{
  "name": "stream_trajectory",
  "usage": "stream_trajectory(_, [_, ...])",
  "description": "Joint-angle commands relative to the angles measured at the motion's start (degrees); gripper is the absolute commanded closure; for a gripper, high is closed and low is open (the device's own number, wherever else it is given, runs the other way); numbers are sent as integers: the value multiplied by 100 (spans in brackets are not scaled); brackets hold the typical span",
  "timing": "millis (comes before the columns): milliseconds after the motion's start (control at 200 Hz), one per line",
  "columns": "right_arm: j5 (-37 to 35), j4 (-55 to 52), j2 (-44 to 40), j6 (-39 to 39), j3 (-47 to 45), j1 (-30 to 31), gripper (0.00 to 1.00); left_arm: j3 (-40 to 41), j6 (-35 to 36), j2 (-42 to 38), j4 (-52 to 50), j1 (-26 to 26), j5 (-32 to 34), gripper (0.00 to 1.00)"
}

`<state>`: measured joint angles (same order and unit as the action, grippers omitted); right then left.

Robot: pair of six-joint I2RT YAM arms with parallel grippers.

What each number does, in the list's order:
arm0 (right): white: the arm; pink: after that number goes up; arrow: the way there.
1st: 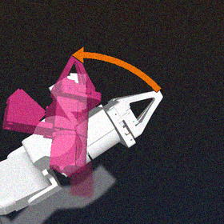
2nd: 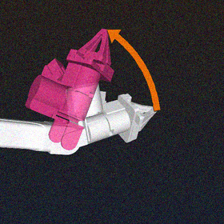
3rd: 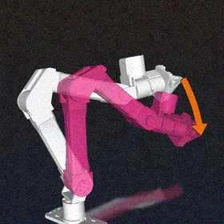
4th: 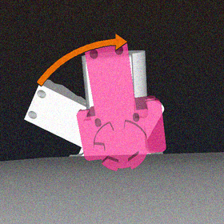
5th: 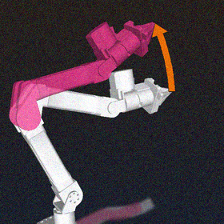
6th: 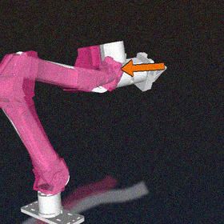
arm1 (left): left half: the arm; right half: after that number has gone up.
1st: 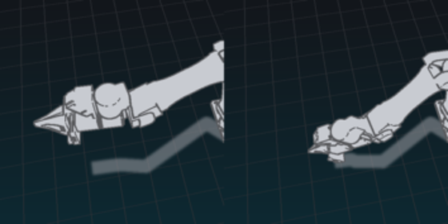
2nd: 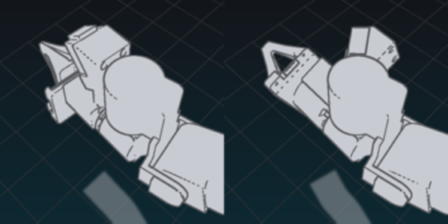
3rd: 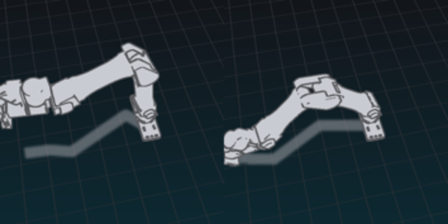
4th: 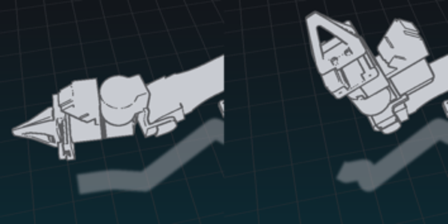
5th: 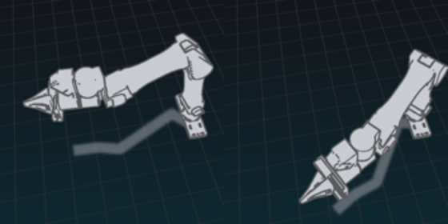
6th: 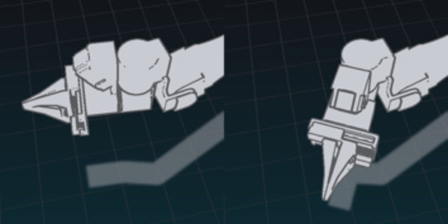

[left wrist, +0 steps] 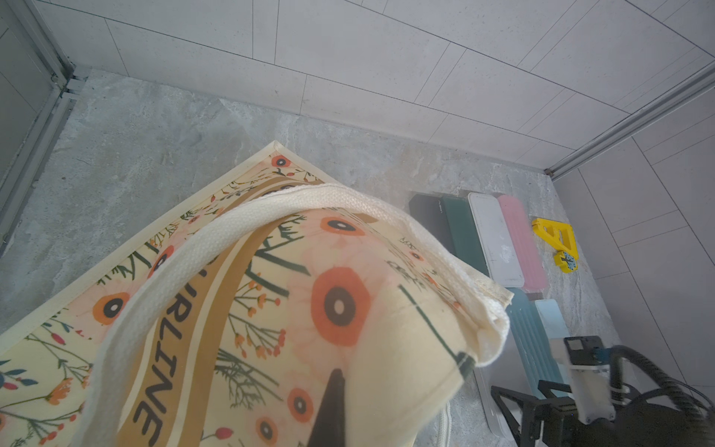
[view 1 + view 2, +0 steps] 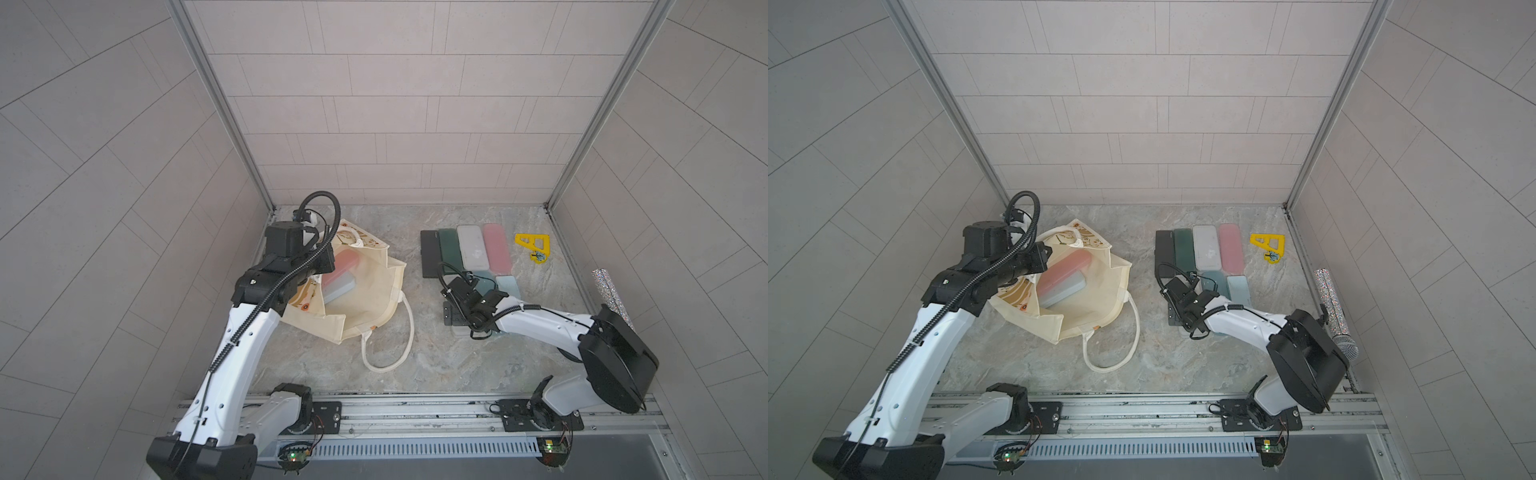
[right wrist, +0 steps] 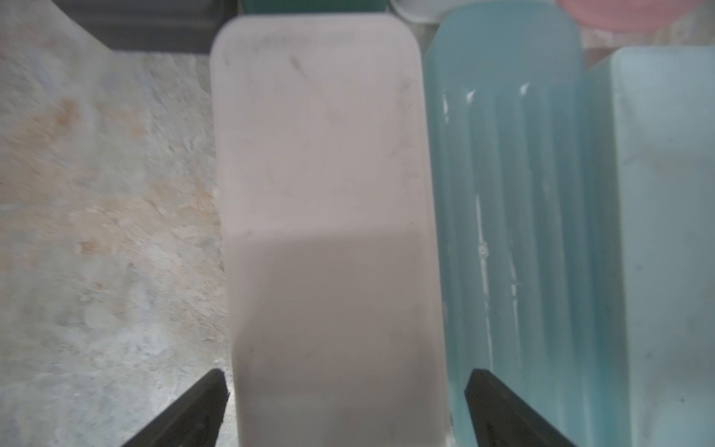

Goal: Take out the pencil case from the canvas bag
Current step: Adjust the pencil case at the center of the board, then pick up the pencil case from the canvas bag.

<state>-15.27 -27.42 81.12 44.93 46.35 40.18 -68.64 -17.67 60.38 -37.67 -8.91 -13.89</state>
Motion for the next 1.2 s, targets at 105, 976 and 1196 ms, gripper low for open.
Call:
stream_trajectory(105, [-196,911,-1858,-312,-728,28,0,-112,192,-24,183,-42,-443,100])
stream_trajectory(976, [1002,3030,-1403,-3694,-731,2627,28,-214,1080,-180,-138,-1175,-845,100])
stream_trajectory(1196, [474,2917,90,-4385,268,3030,29,-242,1091,-246,-223,-1170,-825,100])
